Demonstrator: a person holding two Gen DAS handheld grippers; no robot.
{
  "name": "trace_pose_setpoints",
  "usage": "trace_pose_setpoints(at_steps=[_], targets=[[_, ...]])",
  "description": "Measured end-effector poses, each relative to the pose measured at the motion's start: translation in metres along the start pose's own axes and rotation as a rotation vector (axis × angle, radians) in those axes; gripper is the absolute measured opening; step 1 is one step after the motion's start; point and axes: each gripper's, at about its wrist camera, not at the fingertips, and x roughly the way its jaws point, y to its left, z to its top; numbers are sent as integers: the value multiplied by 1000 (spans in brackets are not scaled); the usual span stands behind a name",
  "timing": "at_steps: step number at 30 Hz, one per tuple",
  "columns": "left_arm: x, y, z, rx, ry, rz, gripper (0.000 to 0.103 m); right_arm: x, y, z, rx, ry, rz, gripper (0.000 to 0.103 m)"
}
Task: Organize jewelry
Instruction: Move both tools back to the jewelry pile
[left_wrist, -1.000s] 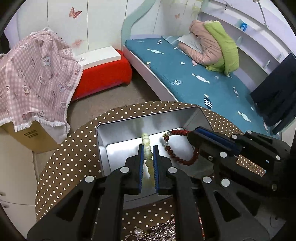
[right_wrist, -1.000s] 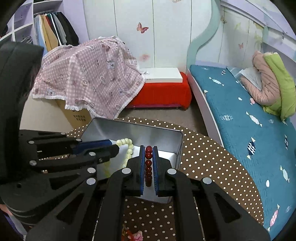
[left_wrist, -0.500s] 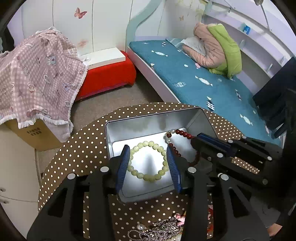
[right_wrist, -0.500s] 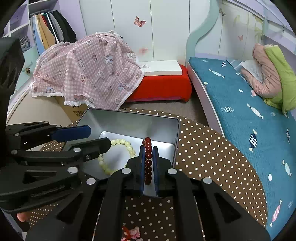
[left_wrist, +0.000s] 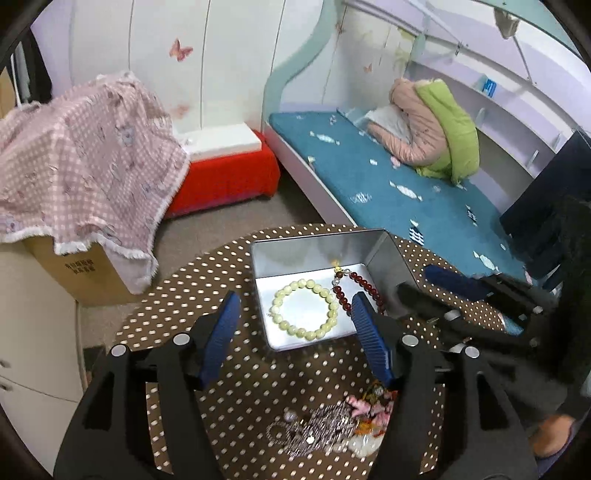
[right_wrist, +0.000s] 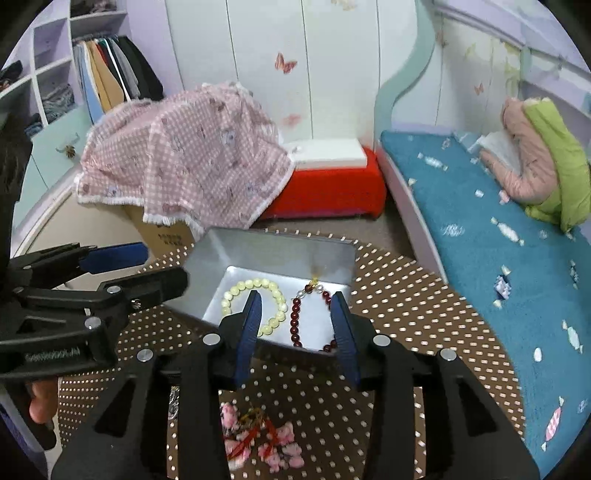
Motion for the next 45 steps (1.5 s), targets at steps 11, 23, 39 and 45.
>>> trace_pose_setpoints(at_steps=[11, 23, 39, 45], targets=[[-47, -32, -71, 77, -124, 28, 69, -63, -4, -65, 1, -74, -71, 44], [-6, -92, -114, 157, -27, -38, 68, -62, -17, -124, 139, -22, -47, 47], [-18, -65, -98, 110, -4, -145, 3, -61, -22, -130, 139, -15, -14, 51], [-69, -34, -84, 41, -98, -208, 3, -53, -13, -127, 111, 3, -10, 51]])
